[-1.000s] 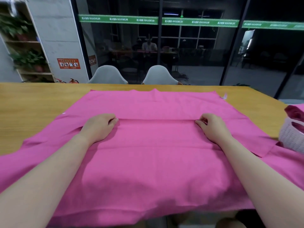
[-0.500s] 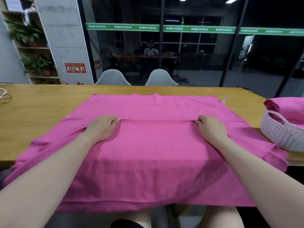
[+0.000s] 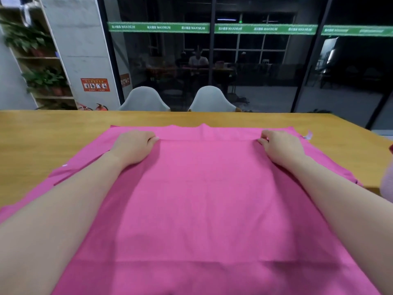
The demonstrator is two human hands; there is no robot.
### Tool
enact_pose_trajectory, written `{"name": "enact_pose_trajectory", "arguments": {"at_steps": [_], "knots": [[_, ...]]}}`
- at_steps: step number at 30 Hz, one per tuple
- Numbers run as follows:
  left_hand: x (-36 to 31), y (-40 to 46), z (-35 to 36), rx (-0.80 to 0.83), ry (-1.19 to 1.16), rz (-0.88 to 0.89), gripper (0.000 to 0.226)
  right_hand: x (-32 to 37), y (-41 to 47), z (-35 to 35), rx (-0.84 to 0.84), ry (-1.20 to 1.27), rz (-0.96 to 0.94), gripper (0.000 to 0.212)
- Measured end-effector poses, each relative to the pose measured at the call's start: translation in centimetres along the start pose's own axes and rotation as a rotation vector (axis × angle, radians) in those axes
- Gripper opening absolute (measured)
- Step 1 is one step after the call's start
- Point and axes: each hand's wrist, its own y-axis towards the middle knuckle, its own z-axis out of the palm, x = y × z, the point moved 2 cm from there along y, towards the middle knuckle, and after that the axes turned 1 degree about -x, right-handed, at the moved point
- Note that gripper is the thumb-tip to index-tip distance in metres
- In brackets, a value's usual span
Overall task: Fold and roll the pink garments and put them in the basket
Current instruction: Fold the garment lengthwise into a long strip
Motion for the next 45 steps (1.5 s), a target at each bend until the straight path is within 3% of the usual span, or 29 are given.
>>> {"name": "enact_pose_trajectory", "arguments": {"at_steps": [3, 6, 13, 38, 45], "knots": [[0.1, 0.5, 3.1, 0.042, -0.003, -0.001, 0.040, -1.0, 0.4, 2.9, 0.054, -0.029, -0.003, 0.027], [0.8, 0.4, 5.1, 0.022, -0.064, -0.035, 0.040, -2.3, 0.1, 4.8, 0.011, 0.103, 0.023, 0.025], [0.8, -0.1, 5.1, 0.030, -0.110, -0.056, 0.038, -3.2, 0.0, 5.7, 0.023, 0.269, 0.045, 0.021], [-1.6, -15.6, -1.7, 0.036, -0.187, -0.071, 0.036, -1.3, -15.3, -1.2, -0.007, 0.254, -0.007, 0.024], [-2.4, -15.6, -3.2, -0.021, -0.119, -0.026, 0.037, -0.4, -16.0, -2.4, -0.030, 0.187, -0.008, 0.022]]}}
